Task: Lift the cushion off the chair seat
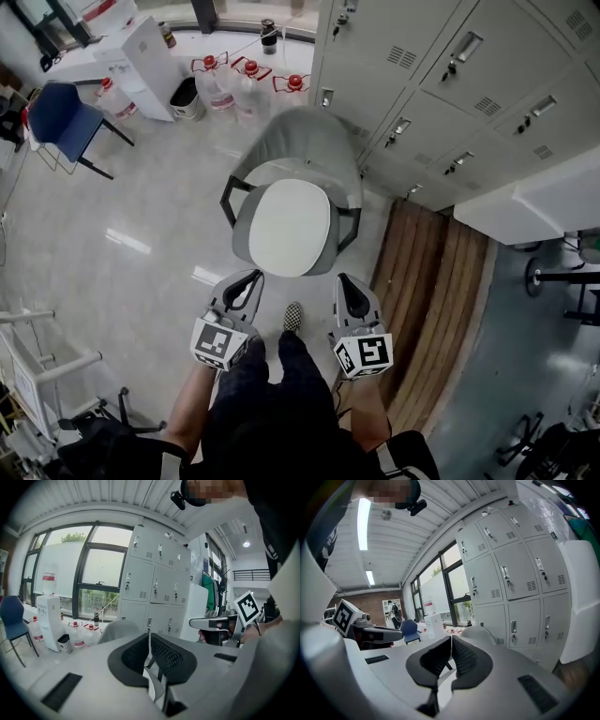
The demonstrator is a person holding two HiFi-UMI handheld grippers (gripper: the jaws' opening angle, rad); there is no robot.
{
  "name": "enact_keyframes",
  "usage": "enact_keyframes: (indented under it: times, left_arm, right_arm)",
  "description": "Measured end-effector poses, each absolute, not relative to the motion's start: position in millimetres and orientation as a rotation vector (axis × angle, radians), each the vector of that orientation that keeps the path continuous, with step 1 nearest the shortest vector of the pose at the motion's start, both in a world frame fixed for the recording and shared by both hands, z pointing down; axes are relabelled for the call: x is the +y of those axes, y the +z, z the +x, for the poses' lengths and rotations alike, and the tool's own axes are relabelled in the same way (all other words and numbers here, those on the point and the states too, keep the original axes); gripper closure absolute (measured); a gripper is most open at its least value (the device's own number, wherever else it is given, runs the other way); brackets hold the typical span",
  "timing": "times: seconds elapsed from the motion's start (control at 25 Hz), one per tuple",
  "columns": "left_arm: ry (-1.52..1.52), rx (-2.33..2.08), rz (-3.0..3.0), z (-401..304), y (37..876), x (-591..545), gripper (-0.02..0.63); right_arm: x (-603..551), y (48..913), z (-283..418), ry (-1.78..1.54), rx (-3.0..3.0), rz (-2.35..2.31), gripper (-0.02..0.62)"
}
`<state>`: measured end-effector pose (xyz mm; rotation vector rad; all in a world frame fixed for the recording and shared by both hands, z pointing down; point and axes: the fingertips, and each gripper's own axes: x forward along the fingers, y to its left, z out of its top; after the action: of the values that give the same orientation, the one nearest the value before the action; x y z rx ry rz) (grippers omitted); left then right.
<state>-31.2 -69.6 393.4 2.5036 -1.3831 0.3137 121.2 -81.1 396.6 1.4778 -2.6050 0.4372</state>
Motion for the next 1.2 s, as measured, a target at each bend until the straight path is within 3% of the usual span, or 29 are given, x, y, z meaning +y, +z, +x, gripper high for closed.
enact_keyframes:
  times: [1.2]
  left_arm:
    - [0.467,-1.042,2.559,-38,672,-78,0.577]
  right_arm:
    - [-59,680,87,0.663,-2.345,1.558,0.566]
